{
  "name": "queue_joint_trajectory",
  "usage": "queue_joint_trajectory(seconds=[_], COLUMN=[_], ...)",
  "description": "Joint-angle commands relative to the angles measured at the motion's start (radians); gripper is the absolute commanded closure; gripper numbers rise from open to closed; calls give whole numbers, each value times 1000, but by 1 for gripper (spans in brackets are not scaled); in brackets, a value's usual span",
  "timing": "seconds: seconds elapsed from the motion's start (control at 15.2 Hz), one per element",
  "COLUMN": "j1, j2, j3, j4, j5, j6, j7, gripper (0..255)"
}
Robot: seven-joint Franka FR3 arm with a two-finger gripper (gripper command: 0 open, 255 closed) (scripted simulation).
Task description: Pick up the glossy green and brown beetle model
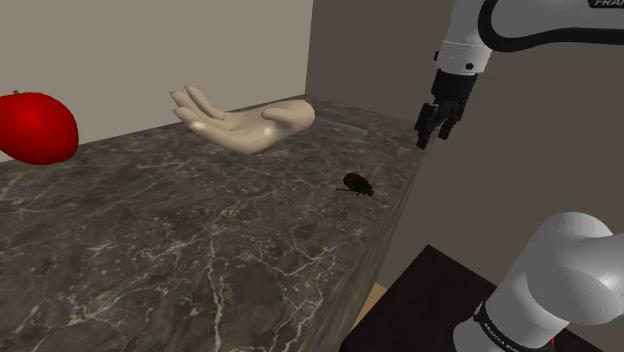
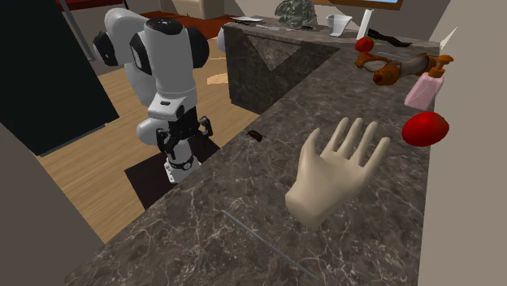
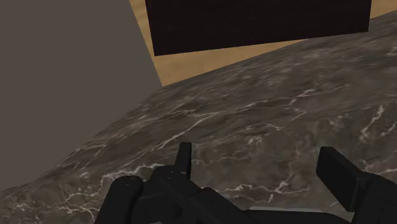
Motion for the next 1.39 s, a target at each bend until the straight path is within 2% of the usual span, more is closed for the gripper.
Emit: queue_joint_trajectory(seconds=[0.0,0.86,1.19,1.32], j1=[0,112,144,147], j2=[0,92,170,177], j3=[0,235,324,334], j4=[0,47,109,102], j5=[0,242,315,323], j6=[0,32,62,78], j7=[0,283,388,397], gripper=[0,0,0,0])
